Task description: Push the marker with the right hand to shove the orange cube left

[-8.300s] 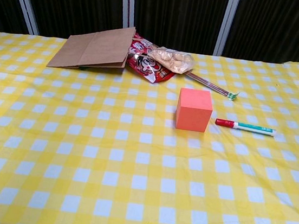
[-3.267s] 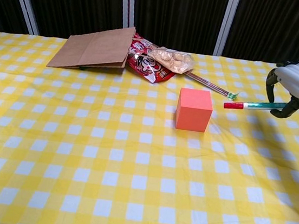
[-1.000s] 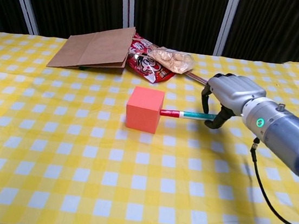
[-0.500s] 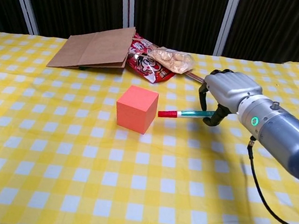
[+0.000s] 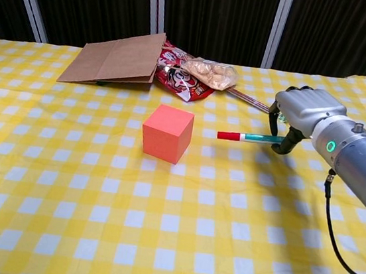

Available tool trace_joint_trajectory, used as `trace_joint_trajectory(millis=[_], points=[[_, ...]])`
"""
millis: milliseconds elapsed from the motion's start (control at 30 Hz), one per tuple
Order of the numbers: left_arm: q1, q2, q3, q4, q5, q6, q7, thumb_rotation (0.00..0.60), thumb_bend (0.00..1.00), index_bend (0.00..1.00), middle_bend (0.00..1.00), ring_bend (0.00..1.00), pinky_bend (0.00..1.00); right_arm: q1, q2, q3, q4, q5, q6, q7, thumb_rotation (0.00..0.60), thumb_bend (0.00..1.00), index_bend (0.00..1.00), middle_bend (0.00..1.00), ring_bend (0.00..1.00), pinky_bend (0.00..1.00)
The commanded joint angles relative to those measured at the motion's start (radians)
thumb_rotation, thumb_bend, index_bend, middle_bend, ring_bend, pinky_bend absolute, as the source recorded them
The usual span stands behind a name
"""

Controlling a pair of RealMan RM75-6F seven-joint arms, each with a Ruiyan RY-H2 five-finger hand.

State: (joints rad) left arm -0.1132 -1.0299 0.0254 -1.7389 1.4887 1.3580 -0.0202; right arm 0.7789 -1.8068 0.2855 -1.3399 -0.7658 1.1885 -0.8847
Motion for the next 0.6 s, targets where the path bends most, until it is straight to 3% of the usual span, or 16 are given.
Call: trace_joint_trajectory(millis=[33,600], points=[[-0.001,0.002,0.0,-0.001,-0.004,-0.005,-0.001,0.6,0.0,0.0,0.0,0.0,0.08,0.014,-0.021,0.012,0.01,0.015,-0.001,-0.01,0.6,0.55,0.67,0.24,0.01,0.0],[-0.012,0.026,0.006,-0.021,-0.025,-0.044,-0.008,0.6,0.0,0.0,0.0,0.0,0.08,0.141,-0.181,0.099,0.141,0.081,-0.068,-0.011,0.6,0.56,0.67,0.24,0.01,0.0]])
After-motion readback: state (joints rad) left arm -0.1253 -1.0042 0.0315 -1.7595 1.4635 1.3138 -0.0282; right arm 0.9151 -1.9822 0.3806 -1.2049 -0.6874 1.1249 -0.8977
